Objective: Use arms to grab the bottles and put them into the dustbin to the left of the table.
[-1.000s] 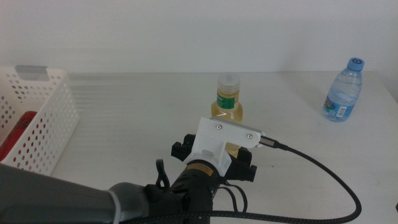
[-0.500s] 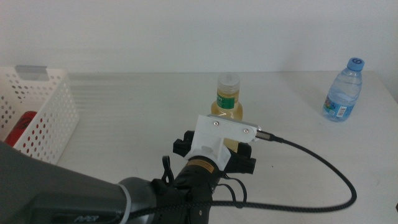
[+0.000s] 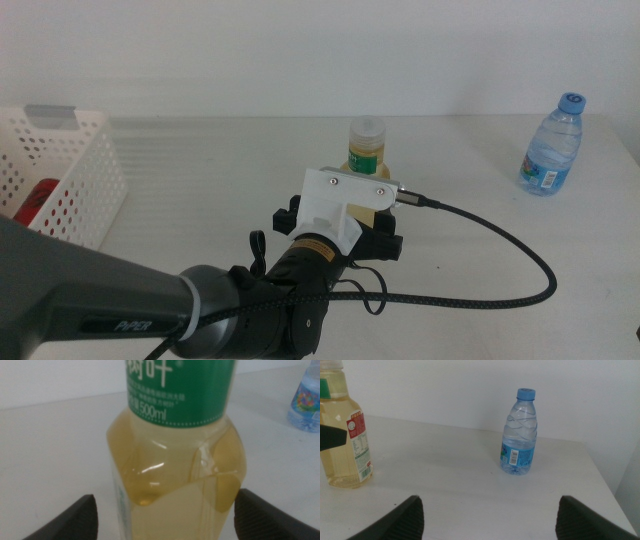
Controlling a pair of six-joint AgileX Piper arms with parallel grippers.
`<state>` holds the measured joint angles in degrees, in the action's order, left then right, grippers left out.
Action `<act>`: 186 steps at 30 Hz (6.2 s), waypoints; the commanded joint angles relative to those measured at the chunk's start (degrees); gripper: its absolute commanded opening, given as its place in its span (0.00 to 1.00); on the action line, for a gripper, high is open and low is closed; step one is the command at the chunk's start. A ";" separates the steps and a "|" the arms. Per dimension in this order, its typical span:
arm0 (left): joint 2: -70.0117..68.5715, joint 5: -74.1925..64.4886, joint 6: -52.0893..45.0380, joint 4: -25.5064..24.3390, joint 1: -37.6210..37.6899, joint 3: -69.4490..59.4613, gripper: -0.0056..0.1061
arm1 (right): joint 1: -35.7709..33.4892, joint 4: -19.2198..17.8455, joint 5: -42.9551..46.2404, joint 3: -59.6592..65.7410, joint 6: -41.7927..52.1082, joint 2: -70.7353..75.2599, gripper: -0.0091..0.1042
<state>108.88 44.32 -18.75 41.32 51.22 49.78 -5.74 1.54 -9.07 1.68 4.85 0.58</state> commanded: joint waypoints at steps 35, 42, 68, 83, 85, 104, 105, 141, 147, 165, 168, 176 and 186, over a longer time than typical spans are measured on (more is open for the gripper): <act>8.33 10.43 2.26 -5.04 -2.98 11.49 0.68 | 0.29 -0.57 4.56 -0.54 0.50 1.51 0.70; 6.88 8.71 0.60 -4.47 -2.14 11.38 0.01 | 0.29 -0.57 4.56 -0.54 0.50 1.51 0.70; -24.65 -3.50 -23.16 9.67 -1.80 -2.65 0.01 | 0.29 -0.57 4.56 -0.54 0.50 1.51 0.70; -41.83 -3.51 -56.82 31.78 -1.87 -3.05 0.01 | 0.29 -0.57 4.56 -0.54 0.50 1.51 0.70; -42.69 -3.85 -57.03 30.93 -1.87 -3.19 0.01 | 0.29 -0.57 4.56 -0.54 0.50 1.51 0.70; -44.65 -35.29 -14.64 -3.18 -27.06 -2.86 0.01 | 0.29 -0.57 4.56 -0.54 0.50 1.51 0.70; -44.65 -38.03 -12.32 -5.63 -28.97 -2.50 0.01 | 0.29 -0.57 4.56 -0.54 0.50 1.51 0.70; -24.54 -112.44 4.78 -35.50 -61.16 39.75 0.01 | 0.29 -0.57 4.56 -0.54 0.50 1.51 0.70; -22.36 -115.95 3.86 -43.36 -61.16 41.46 0.01 | 0.29 -0.57 4.56 -0.54 0.50 1.51 0.70; -11.62 -117.40 0.57 -48.02 -61.16 41.46 0.01 | 0.29 -0.57 4.56 -0.54 0.50 1.51 0.70; -10.63 -117.33 0.57 -47.43 -62.06 41.46 0.01 | 0.29 -0.57 4.56 -0.54 0.50 1.51 0.70; -8.30 -117.23 -4.37 -35.75 -68.24 41.46 0.01 | 0.29 -0.57 4.56 -0.54 0.50 1.51 0.70; -4.65 -117.03 -5.24 -36.71 -68.67 41.46 0.01 | 0.29 -0.57 4.56 -0.54 0.50 1.51 0.70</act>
<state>107.46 -70.67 -23.85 3.97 -17.40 89.03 -5.74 1.54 -9.07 1.68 4.85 0.58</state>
